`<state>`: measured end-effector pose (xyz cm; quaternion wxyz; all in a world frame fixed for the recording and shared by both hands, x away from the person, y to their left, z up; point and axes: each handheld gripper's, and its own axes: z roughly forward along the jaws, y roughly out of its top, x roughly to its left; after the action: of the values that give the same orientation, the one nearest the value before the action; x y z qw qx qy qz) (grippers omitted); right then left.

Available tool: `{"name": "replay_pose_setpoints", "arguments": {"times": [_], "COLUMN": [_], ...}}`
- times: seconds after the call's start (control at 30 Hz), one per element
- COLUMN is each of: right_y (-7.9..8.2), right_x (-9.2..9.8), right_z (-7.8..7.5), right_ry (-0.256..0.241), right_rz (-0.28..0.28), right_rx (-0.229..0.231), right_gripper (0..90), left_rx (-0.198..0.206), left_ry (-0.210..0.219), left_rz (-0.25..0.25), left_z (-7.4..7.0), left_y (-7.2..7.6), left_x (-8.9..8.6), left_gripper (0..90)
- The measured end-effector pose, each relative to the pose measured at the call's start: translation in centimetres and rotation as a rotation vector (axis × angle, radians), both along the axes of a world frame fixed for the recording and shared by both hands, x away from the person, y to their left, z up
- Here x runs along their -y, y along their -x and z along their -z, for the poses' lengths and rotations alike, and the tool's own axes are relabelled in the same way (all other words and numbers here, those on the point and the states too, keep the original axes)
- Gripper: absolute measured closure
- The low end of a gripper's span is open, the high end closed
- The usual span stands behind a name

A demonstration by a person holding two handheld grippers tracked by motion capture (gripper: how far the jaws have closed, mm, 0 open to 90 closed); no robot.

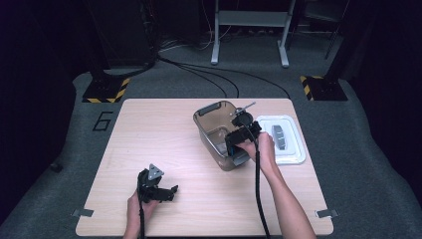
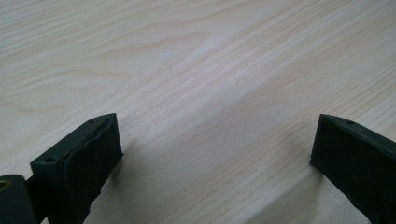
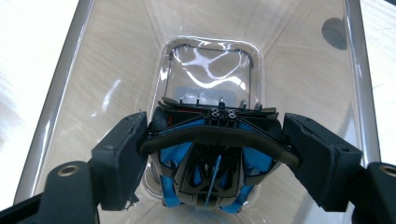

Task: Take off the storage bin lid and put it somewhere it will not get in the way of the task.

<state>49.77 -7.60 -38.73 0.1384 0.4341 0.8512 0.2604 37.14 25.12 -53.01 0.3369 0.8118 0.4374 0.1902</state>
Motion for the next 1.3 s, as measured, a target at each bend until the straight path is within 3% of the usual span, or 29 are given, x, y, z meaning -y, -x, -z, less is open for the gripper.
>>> {"name": "replay_pose_setpoints", "arguments": {"times": [0.53, 1.3], "right_y": [0.7, 2.2], "right_x": [0.7, 1.1], "right_z": [-0.6, -0.5], "right_ry": [0.01, 0.01], "right_rz": [0.009, 0.022], "right_rx": [-0.059, -0.035], "right_gripper": [23.3, 22.9], "left_rx": [0.001, 0.003], "left_ry": [0.0, -0.005], "left_rz": [0.0, 0.003], "left_z": [0.0, 0.0], "left_y": [0.0, 0.0], "left_x": [0.0, 0.0], "left_gripper": [1.7, 1.7]}}
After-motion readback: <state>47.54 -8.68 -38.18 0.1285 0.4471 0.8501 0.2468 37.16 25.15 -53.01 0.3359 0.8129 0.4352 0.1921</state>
